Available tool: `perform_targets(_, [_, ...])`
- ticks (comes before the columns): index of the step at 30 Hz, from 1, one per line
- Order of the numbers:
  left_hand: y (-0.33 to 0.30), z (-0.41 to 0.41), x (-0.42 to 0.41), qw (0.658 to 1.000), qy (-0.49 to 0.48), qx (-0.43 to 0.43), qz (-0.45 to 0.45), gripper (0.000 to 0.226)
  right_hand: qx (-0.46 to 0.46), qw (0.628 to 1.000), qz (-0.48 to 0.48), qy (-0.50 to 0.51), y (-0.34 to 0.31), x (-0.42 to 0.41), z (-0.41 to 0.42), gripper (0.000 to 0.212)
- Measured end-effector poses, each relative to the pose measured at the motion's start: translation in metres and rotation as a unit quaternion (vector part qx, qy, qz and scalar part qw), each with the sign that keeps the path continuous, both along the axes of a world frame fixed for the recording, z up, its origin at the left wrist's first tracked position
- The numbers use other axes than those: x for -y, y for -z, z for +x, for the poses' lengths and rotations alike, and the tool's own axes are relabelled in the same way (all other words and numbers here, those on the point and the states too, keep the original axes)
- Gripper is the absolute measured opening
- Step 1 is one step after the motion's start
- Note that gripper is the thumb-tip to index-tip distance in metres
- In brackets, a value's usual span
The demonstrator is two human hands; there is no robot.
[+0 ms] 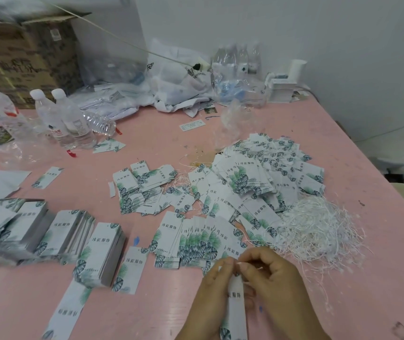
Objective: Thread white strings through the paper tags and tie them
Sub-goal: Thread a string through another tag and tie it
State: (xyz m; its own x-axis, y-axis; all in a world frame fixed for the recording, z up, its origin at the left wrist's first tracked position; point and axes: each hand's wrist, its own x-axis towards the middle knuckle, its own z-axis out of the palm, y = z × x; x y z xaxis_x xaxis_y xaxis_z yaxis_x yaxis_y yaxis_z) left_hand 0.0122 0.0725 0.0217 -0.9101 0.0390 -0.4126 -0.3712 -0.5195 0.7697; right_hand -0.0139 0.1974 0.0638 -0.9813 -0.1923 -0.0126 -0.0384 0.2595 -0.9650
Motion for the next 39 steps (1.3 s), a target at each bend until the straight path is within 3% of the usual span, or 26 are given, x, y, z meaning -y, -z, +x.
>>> perform_targets(3, [-0.004,-0.003,0.0,1.0,0.007,0.006,0.02,0.03,-0.114,0.989,0.098,-0.003,0.006,0.001,0.008,0.03])
perform_targets(8, [-0.009,-0.002,-0.003,0.999,0.025,0.001,0.024,0.025,-0.203,0.972,0.119,0.012,0.016,-0.004,0.014,0.024])
perform_targets(16, [-0.016,-0.007,-0.007,0.996,-0.035,0.045,0.075,0.015,-0.221,0.969,0.107,0.039,0.019,-0.009,0.019,0.021])
perform_targets(18, [-0.017,-0.007,-0.007,0.989,-0.063,0.063,0.117,0.012,-0.144,0.988,0.014,0.059,0.02,-0.011,0.02,0.024])
perform_targets(20, [-0.016,-0.007,-0.005,0.985,-0.096,0.069,0.126,0.013,-0.02,0.984,-0.14,0.107,0.021,-0.015,0.016,0.029])
perform_targets(24, [-0.016,-0.008,0.001,0.985,-0.135,0.06,0.094,0.02,0.175,0.87,-0.429,0.168,0.025,-0.028,0.002,0.025])
perform_targets(28, [-0.015,-0.006,0.003,0.979,-0.169,0.075,0.092,0.011,0.261,0.775,-0.546,0.182,0.028,-0.036,-0.006,0.024])
perform_targets(32, [-0.012,-0.004,0.002,0.982,-0.172,0.071,0.034,0.007,0.287,0.734,-0.578,0.212,0.028,-0.035,-0.015,0.016])
perform_targets(34, [-0.01,-0.002,0.0,0.984,-0.163,0.066,-0.015,0.013,0.29,0.759,-0.548,0.198,0.027,-0.03,-0.016,0.012])
perform_targets(35, [-0.009,-0.002,-0.001,0.985,-0.155,0.062,-0.033,0.016,0.275,0.809,-0.486,0.184,0.026,-0.027,-0.015,0.016])
perform_targets(37, [-0.008,0.001,-0.002,0.988,-0.134,0.056,-0.052,0.019,0.171,0.944,-0.246,0.138,0.023,-0.019,-0.011,0.03])
perform_targets(38, [-0.007,0.001,-0.002,0.989,-0.121,0.057,-0.056,0.02,0.095,0.983,-0.124,0.098,0.022,-0.014,-0.008,0.028])
perform_targets(39, [-0.007,0.002,-0.002,0.991,-0.109,0.056,-0.057,0.02,0.028,0.997,-0.039,0.053,0.021,-0.008,-0.006,0.026])
